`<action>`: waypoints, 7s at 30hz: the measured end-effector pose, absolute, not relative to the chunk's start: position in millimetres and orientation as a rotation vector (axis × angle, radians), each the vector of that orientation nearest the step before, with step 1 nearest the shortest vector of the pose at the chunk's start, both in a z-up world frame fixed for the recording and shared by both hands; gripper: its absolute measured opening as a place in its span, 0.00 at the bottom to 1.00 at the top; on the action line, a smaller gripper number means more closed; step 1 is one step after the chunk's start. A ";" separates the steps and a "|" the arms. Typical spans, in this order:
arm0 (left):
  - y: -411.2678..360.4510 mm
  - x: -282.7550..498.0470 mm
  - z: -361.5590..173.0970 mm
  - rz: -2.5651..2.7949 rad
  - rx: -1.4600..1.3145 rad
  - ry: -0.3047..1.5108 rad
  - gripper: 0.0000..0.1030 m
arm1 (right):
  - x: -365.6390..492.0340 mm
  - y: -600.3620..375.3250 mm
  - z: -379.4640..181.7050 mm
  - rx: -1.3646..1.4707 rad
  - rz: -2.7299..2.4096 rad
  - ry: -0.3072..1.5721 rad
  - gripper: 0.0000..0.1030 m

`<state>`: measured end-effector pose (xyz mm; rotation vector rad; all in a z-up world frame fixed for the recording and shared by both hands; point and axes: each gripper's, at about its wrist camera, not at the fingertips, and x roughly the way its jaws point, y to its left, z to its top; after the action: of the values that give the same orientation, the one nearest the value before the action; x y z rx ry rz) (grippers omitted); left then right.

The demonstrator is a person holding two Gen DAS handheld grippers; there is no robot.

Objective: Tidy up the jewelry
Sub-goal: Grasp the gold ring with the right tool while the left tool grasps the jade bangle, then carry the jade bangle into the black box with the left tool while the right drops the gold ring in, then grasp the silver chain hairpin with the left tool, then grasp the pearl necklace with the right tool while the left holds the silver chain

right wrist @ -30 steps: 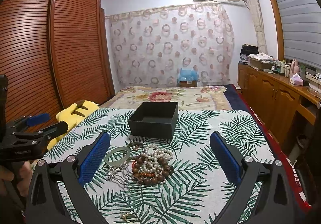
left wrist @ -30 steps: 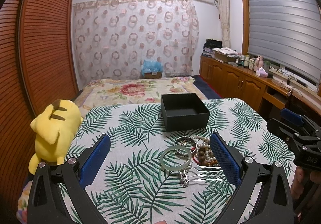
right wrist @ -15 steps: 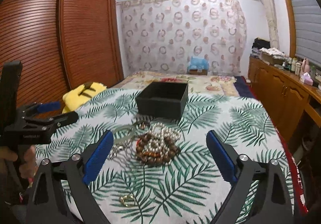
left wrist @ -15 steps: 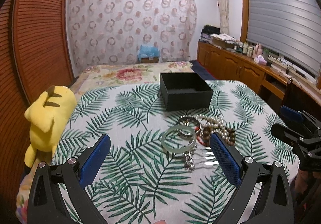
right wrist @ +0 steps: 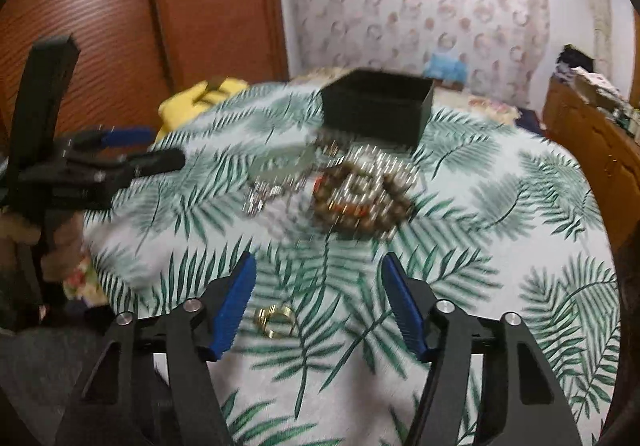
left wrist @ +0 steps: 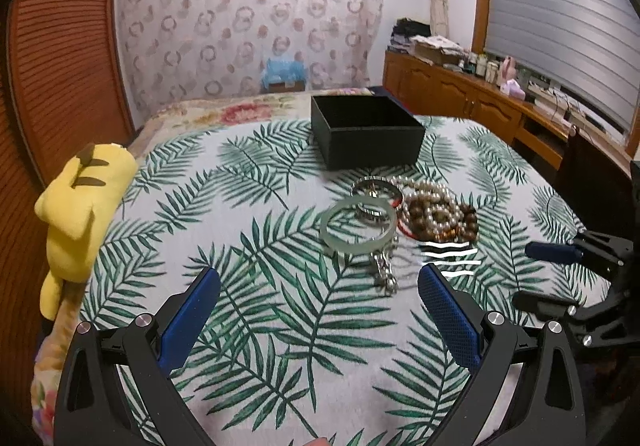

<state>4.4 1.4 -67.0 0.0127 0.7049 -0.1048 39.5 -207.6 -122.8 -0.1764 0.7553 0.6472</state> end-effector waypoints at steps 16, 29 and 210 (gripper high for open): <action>7.0 29.0 -101.6 -0.143 -0.036 0.825 0.93 | 26.9 -196.2 -146.9 -0.284 0.729 0.814 0.35; -9.7 63.9 -100.1 -0.214 -0.001 0.851 0.93 | 47.3 -212.7 -136.3 -0.284 0.670 0.735 0.22; 18.8 50.3 -55.4 -0.263 -0.125 0.619 0.02 | 158.2 -185.5 -132.7 -0.235 0.590 0.784 0.12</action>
<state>50.3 18.8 -55.4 -0.1251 0.6192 -0.2627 158.2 -185.5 -132.7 -0.2351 0.7844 0.5896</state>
